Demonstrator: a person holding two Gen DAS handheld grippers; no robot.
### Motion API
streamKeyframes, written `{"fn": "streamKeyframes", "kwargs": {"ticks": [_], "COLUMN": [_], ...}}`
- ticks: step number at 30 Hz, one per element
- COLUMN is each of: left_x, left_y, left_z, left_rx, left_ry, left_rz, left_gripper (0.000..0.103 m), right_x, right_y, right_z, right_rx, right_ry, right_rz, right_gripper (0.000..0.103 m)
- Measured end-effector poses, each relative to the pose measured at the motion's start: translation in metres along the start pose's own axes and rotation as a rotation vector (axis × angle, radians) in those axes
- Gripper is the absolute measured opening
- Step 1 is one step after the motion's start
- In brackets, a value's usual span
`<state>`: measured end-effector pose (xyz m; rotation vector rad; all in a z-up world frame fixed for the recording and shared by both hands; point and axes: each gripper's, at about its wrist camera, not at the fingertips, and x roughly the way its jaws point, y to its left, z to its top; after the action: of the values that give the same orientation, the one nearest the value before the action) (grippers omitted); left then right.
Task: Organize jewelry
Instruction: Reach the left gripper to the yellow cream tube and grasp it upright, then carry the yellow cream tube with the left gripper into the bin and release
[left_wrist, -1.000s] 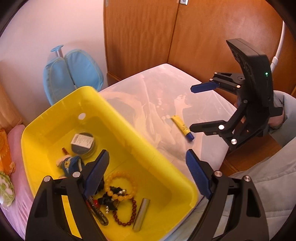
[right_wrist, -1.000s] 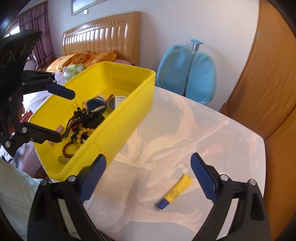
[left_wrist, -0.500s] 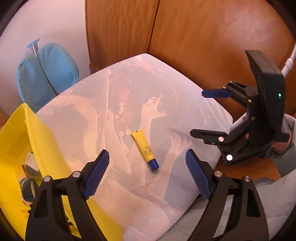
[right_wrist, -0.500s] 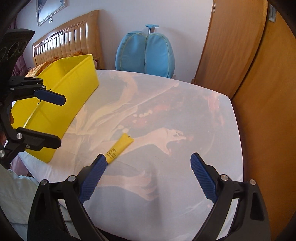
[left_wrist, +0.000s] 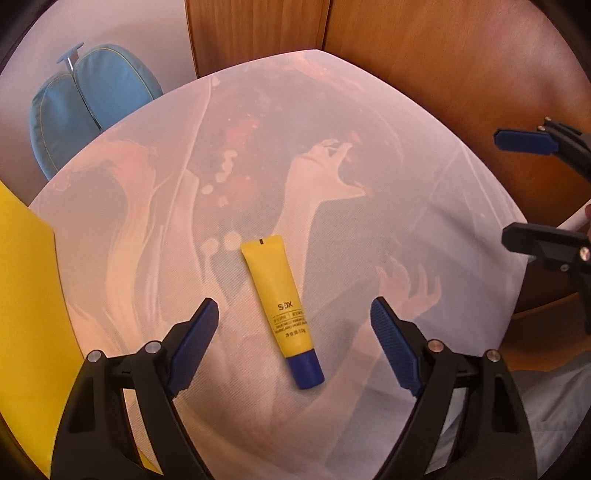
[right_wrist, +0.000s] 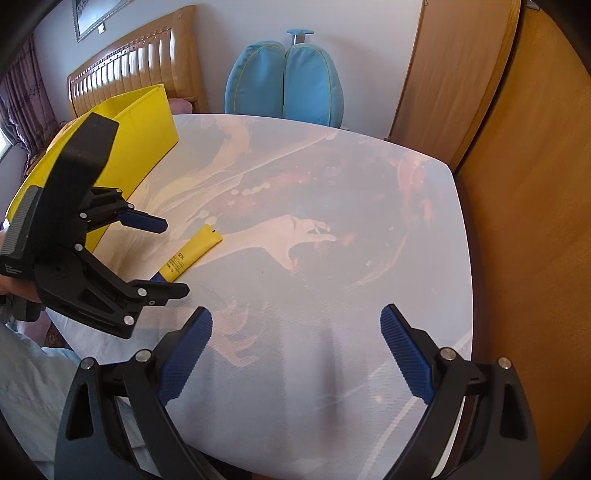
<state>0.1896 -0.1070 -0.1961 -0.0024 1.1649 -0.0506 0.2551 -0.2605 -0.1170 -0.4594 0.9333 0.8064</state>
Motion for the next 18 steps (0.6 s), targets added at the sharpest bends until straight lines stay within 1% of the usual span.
{"fn": "streamKeyframes", "kwargs": {"ticks": [2, 3, 4, 5, 6, 8, 9, 10, 15, 18], "left_x": [0.005, 0.007, 0.008, 0.01, 0.012, 0.011, 0.011, 0.009, -0.025, -0.06], "left_y": [-0.003, -0.004, -0.004, -0.004, -0.003, -0.002, -0.003, -0.003, -0.009, -0.007], "left_z": [0.001, 0.001, 0.002, 0.002, 0.001, 0.0, 0.0, 0.0, 0.001, 0.001], "left_rx": [0.013, 0.019, 0.025, 0.029, 0.028, 0.041, 0.051, 0.051, 0.068, 0.086], "left_ry": [0.011, 0.015, 0.017, 0.027, 0.039, 0.04, 0.048, 0.05, -0.012, -0.084], "left_rz": [0.018, 0.028, 0.036, 0.038, 0.04, 0.045, 0.03, 0.02, -0.037, -0.03], "left_gripper": [0.083, 0.08, 0.064, 0.054, 0.038, 0.03, 0.022, 0.021, 0.021, 0.021], "right_x": [-0.001, -0.001, -0.002, -0.001, -0.001, -0.001, 0.0, 0.0, -0.002, -0.005], "right_y": [-0.003, -0.005, -0.006, -0.007, -0.008, -0.009, -0.008, -0.008, -0.002, 0.004], "right_z": [-0.001, -0.002, -0.002, -0.001, -0.001, 0.0, 0.0, 0.0, 0.006, 0.015], "right_rx": [0.002, 0.004, 0.008, 0.011, 0.014, 0.017, 0.017, 0.017, 0.012, 0.003], "right_ry": [0.0, 0.0, -0.002, -0.002, -0.004, -0.006, -0.007, -0.008, -0.021, -0.041], "right_rz": [-0.001, -0.001, -0.001, -0.002, -0.003, -0.002, -0.001, 0.0, 0.001, 0.0], "right_gripper": [0.093, 0.093, 0.093, 0.093, 0.093, 0.093, 0.093, 0.093, 0.093, 0.093]}}
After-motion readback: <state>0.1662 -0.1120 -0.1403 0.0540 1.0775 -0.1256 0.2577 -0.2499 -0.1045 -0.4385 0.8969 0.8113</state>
